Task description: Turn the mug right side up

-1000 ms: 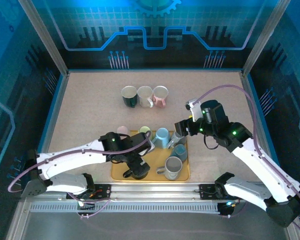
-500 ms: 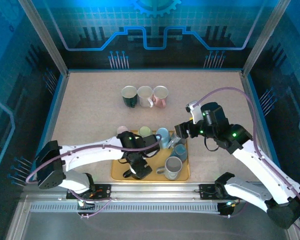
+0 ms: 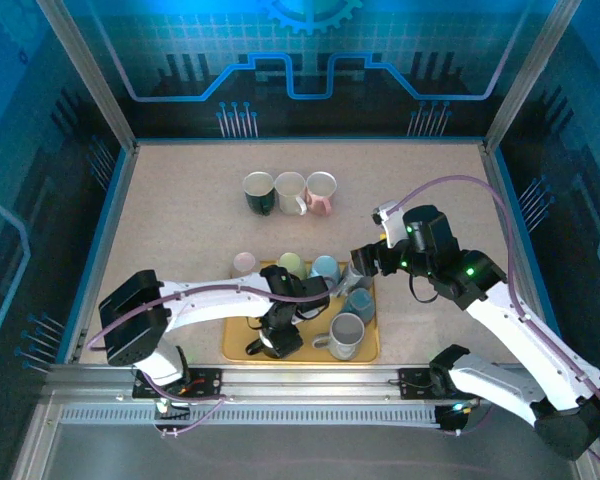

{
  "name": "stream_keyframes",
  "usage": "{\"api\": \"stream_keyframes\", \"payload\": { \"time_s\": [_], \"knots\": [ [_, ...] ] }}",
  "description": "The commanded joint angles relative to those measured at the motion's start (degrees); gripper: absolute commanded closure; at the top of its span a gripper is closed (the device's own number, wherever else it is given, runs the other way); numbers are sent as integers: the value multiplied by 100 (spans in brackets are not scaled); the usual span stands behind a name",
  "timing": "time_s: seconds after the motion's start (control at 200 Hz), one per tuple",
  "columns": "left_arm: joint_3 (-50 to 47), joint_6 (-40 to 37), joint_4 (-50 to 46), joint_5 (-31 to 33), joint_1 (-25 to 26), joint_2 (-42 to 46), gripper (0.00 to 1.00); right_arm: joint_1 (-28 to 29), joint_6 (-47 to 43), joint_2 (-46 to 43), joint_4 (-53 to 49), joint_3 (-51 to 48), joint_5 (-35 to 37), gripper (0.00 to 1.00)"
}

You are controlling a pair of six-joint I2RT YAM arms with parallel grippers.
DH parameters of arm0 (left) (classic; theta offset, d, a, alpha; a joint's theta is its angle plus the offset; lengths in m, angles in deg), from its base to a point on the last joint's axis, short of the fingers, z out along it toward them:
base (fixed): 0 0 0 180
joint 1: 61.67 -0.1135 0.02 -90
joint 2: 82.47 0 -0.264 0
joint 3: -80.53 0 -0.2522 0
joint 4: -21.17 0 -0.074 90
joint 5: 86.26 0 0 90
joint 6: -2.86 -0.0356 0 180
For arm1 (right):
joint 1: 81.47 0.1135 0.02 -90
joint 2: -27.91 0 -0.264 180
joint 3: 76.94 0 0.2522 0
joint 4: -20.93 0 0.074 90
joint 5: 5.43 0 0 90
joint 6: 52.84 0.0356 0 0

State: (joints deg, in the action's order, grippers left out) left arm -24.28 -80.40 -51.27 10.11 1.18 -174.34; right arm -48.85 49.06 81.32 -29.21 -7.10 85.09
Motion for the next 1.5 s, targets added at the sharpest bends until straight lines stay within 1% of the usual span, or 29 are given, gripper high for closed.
{"api": "stream_keyframes", "payload": {
  "time_s": [0.0,0.065,0.175,0.28,0.415,0.52,0.59,0.66,0.705,0.745,0.805,0.865,0.98,1.03,1.075,1.165,1.24,1.305,1.365,1.445,1.491],
  "knots": [
    [128,-83,-161,102,40,34,38,60,-73,-6,62,-53,89,21],
    [167,-89,-160,72,41,115,45,60,-74,-13,43,-30,93,21],
    [295,-83,-260,53,41,313,51,60,-74,-23,8,-26,124,21],
    [525,-72,-493,139,43,582,51,60,-40,-86,-53,30,94,22],
    [1016,-44,-865,208,43,1153,50,60,35,-197,-152,157,-28,23],
    [1373,36,-717,202,41,1818,49,60,110,-273,-250,312,-150,24],
    [1351,155,-125,220,14,2377,49,60,177,-322,-228,384,-346,24],
    [1177,379,607,209,-31,2983,50,69,349,-449,15,315,-499,24],
    [989,530,1198,219,-44,3386,51,77,509,-542,177,262,-507,24],
    [750,733,1765,298,-66,3765,50,89,639,-614,317,223,-528,24],
    [107,1112,2953,476,-113,4391,50,91,746,-696,495,156,-617,25],
    [-654,1462,4264,508,-221,4969,50,125,867,-778,825,20,-826,26],
    [-1938,1870,6674,707,-372,5701,48,135,1379,-691,1617,-189,-1732,28],
    [-2367,1947,7661,704,-430,5858,47,129,1701,-604,2066,-280,-2147,28],
    [-2618,2017,8300,662,-494,5895,46,135,2027,-523,2528,-376,-2520,28],
    [-2663,2118,8693,334,-611,5818,44,210,2740,-319,3600,-685,-3067,29],
    [-2741,2198,8963,19,-622,5799,44,376,3165,-151,4409,-873,-3324,29],
    [-2851,2260,9162,-70,-617,5837,45,546,3240,-30,4805,-909,-3458,29],
    [-2915,2235,9205,-33,-623,5924,45,654,3155,26,4876,-917,-3464,28],
    [-2922,2153,9152,58,-625,6071,45,691,3138,55,5148,-1041,-3699,28],
    [-2870,2106,9022,94,-638,6142,45,699,3138,48,5481,-1138,-3870,28]
  ]
}}
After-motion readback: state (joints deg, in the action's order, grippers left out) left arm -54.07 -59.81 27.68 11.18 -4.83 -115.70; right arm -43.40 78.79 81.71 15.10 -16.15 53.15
